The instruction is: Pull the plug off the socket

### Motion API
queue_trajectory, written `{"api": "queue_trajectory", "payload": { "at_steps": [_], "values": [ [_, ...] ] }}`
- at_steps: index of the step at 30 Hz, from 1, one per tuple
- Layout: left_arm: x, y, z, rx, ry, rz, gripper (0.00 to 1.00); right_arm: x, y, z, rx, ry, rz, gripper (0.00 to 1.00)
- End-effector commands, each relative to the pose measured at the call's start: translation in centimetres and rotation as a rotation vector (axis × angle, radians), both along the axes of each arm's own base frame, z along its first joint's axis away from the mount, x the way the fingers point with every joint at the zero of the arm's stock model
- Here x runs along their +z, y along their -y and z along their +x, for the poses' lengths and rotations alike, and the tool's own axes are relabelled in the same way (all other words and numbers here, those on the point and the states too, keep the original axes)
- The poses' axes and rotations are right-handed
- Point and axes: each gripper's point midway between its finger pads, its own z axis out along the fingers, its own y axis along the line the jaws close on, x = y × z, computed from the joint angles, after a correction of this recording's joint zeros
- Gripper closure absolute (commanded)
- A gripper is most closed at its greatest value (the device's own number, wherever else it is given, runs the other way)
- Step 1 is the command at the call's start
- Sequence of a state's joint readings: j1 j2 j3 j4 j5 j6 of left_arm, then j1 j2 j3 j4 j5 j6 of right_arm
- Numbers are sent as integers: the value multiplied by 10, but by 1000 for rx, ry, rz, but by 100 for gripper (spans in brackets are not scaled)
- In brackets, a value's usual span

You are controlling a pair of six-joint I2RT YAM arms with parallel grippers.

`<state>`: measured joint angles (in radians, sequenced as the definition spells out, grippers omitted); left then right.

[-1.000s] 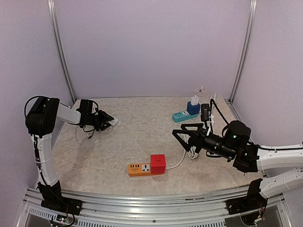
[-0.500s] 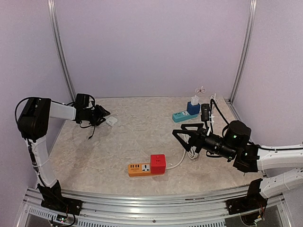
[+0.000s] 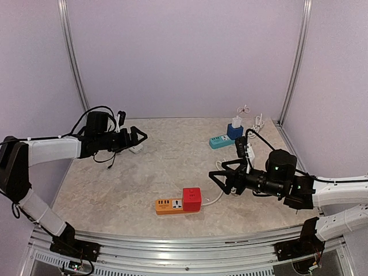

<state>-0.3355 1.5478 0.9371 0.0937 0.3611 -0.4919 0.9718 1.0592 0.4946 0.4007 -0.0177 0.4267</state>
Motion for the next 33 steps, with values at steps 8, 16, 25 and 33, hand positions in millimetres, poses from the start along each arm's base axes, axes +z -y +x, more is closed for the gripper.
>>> {"api": "queue_trajectory", "payload": {
  "at_steps": [8,16,25,33],
  "values": [
    [18,75,-116,-446,291,323,1,-40,14,9,-33,-106,-82,17],
    [-14,134,-199,-918,413,456,1,-63,13,15,18,-195,-72,19],
    [-71,125,-187,-883,234,584,12,-71,-11,5,203,-97,-197,25],
    [-107,109,-181,-868,54,578,25,-69,-28,-14,355,148,-283,21]
  ]
}}
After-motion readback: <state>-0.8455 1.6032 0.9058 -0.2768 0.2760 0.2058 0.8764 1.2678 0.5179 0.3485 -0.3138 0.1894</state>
